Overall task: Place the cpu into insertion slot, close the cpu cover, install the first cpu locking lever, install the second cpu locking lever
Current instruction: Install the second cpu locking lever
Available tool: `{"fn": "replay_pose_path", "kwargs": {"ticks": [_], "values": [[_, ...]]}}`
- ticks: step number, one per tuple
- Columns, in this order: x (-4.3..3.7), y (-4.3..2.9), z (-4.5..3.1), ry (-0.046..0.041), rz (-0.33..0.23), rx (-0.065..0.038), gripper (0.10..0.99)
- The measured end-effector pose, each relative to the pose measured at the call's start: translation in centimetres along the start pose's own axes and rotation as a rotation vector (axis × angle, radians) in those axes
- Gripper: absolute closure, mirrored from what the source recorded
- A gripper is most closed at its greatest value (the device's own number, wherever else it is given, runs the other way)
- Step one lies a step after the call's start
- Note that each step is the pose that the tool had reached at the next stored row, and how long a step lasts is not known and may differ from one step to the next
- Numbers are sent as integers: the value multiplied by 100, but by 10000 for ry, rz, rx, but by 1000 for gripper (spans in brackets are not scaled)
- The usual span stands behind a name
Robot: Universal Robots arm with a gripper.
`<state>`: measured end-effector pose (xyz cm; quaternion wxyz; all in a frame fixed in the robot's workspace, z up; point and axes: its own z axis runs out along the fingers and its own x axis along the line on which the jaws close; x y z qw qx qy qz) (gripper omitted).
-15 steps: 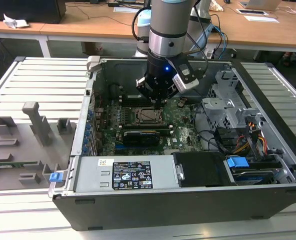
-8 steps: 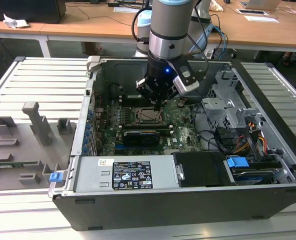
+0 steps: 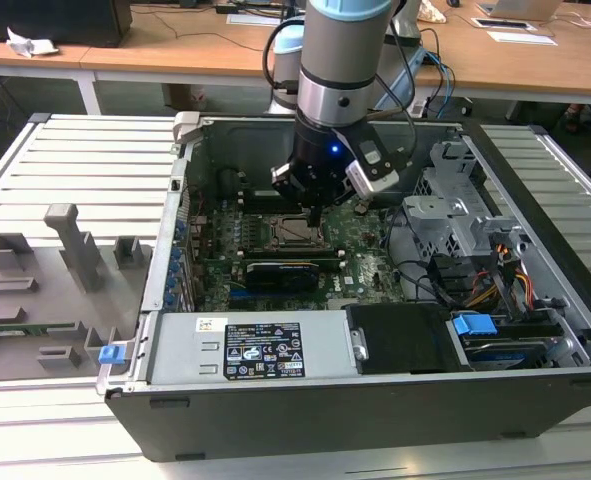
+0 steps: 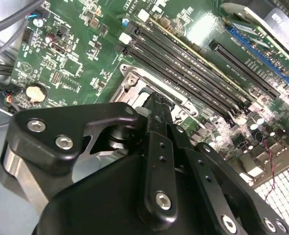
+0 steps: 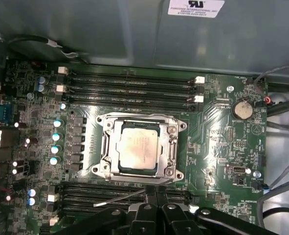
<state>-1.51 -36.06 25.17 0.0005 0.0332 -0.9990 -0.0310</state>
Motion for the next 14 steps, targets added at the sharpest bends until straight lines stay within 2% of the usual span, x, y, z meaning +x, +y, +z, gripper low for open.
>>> {"fn": "replay_pose_path", "kwargs": {"ticks": [5,10,12,14], "values": [[1,-5,95,25,-19,-9,976],[13,-32,105,22,-22,-54,976],[32,-53,104,23,-32,-53,976],[116,-78,103,24,-66,-55,976]]}}
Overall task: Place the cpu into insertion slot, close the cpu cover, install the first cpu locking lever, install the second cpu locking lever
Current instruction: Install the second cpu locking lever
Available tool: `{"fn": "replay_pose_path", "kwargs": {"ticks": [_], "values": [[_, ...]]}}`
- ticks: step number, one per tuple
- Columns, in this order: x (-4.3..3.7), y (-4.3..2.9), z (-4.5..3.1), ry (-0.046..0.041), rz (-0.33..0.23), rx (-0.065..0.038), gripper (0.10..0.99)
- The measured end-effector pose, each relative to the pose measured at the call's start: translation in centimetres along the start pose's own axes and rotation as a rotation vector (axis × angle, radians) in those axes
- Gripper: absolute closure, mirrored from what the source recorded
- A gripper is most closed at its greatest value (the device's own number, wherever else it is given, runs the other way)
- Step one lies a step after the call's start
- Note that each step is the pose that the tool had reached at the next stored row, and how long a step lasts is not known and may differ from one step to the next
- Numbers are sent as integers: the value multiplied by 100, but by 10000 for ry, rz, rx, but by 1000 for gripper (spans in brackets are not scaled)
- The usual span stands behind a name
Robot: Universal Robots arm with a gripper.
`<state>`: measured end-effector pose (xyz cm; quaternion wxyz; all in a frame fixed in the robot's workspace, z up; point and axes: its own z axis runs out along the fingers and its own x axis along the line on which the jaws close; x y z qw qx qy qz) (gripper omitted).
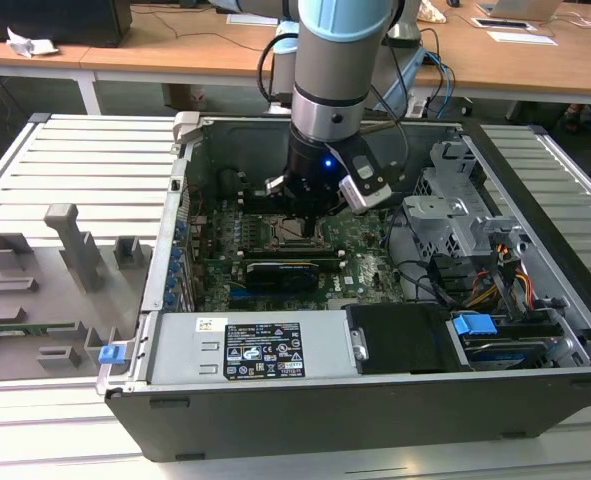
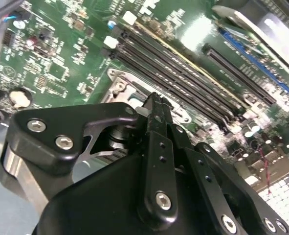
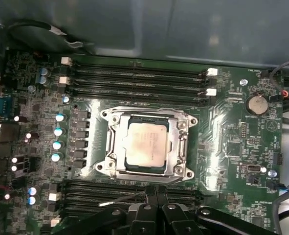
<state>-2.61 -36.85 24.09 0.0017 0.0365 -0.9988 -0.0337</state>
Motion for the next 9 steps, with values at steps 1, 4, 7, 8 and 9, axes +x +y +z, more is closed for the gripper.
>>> {"fn": "replay_pose_path", "kwargs": {"ticks": [1,4,7,8,9], "values": [[46,-2,1,0,-6,1,976],[112,-5,8,1,-16,-4,976],[149,-8,53,0,-45,-37,976],[152,-10,72,0,-54,-45,976],[154,-10,88,1,-63,-53,976]]}}
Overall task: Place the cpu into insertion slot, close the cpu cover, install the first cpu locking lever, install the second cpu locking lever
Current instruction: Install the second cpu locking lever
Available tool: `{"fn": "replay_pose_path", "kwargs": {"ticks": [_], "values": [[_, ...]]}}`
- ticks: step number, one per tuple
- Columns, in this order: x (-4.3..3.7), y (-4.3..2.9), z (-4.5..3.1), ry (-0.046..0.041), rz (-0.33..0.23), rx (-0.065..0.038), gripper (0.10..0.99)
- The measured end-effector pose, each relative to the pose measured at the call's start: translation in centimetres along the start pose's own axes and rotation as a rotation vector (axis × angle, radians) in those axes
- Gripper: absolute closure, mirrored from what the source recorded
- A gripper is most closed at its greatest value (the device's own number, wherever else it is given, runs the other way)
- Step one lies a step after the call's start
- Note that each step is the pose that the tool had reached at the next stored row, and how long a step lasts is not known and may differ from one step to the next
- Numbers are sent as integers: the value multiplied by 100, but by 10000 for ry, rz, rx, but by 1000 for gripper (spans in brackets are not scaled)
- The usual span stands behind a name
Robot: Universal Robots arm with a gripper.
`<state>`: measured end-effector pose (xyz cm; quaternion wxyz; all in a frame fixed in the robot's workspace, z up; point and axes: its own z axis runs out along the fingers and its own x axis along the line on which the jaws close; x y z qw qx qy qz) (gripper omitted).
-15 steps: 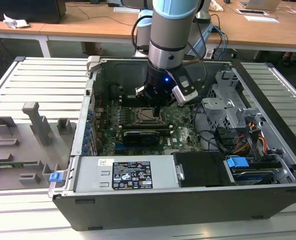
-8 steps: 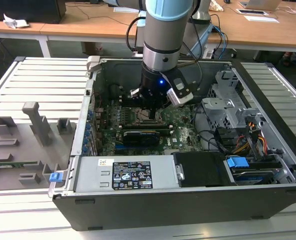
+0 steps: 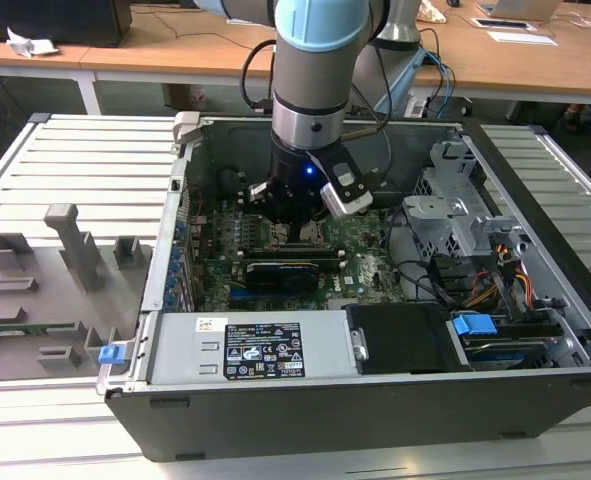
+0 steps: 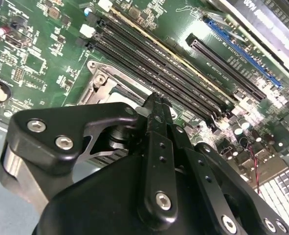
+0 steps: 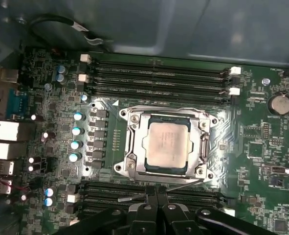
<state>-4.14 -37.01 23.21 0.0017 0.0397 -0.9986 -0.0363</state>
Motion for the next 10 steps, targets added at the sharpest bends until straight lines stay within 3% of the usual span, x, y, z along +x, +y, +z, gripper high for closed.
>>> {"fn": "replay_pose_path", "kwargs": {"ticks": [2,4,6,10], "values": [[7,-3,30,-3,-16,-48,976],[24,-21,38,-13,-23,-167,976],[64,-48,40,-23,-27,-302,976],[155,-70,43,-37,-30,-433,976]]}}
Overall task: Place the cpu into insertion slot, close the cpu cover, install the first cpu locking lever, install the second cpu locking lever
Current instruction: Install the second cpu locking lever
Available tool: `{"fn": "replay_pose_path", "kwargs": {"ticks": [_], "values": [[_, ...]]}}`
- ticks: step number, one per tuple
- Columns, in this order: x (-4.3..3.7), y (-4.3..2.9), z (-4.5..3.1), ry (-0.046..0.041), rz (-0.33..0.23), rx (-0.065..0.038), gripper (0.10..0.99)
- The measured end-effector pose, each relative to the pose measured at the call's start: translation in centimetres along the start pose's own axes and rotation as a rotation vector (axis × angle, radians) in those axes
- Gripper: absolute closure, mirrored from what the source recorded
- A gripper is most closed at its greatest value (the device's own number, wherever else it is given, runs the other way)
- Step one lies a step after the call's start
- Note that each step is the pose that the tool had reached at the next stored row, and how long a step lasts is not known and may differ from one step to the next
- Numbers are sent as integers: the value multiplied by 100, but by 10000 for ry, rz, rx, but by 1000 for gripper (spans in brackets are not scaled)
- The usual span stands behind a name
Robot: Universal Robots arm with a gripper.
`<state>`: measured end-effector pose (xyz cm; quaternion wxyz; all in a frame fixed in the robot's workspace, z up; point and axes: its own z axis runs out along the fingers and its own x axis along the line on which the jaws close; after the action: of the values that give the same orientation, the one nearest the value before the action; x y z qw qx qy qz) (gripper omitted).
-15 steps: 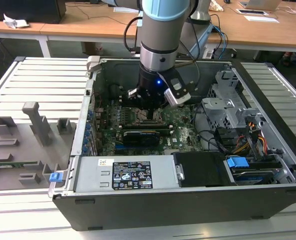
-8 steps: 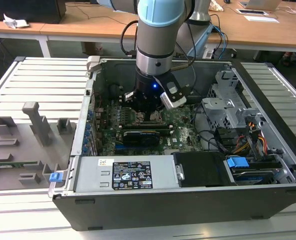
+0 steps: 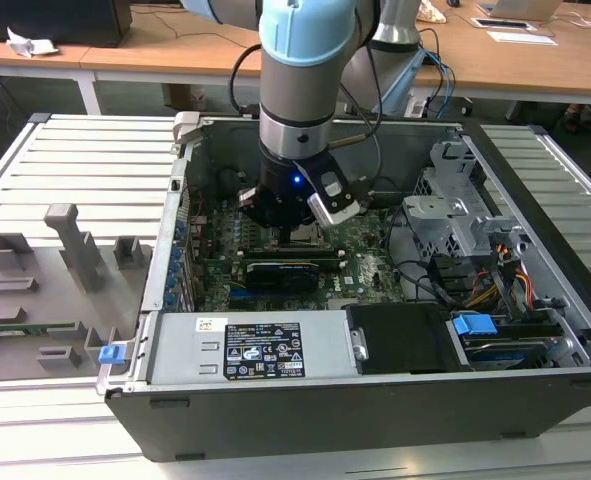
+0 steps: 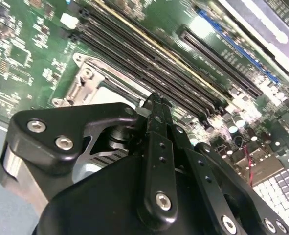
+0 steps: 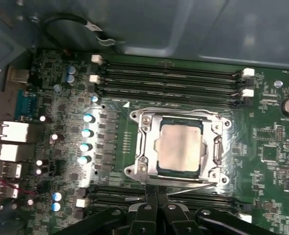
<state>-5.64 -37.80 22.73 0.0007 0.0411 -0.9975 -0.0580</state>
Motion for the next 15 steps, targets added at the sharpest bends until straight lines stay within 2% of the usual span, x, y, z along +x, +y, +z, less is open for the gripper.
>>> {"fn": "replay_pose_path", "kwargs": {"ticks": [6,8,13,15], "values": [[35,-24,55,-11,-3,-145,976],[64,-52,60,-31,-6,-334,976],[93,-118,52,-56,-8,-548,976],[135,-157,58,-78,-10,-700,976]]}}
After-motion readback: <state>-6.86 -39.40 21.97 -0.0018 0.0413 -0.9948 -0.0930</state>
